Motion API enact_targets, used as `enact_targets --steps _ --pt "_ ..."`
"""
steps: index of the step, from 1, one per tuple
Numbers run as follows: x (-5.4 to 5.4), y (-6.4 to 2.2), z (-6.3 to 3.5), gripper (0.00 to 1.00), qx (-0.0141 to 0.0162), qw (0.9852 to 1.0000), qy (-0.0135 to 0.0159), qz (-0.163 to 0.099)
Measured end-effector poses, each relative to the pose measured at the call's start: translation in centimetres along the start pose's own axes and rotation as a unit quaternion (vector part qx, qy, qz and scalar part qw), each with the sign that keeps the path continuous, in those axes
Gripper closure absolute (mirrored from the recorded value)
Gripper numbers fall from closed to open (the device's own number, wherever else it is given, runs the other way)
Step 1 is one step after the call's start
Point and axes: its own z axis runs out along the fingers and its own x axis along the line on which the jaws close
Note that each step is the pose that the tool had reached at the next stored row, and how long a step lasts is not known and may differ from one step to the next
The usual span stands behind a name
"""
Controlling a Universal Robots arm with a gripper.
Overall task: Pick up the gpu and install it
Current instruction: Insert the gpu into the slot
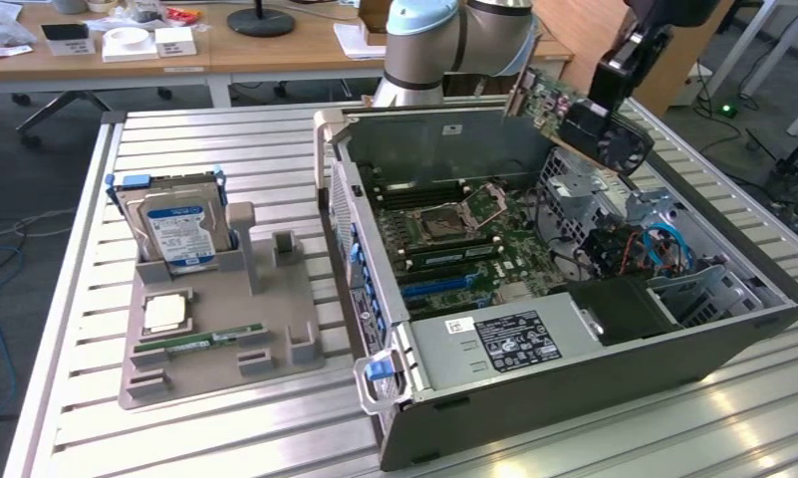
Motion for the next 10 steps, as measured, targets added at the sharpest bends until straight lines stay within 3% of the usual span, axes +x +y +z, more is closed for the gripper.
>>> enact_targets --steps 5,10 --pt "0.01 0.01 0.02 0.73 -0.0001 0.9990 0.0034 -0.044" --pt "0.03 0.02 0.04 0.73 0.0000 0.9962 0.0069 -0.087"
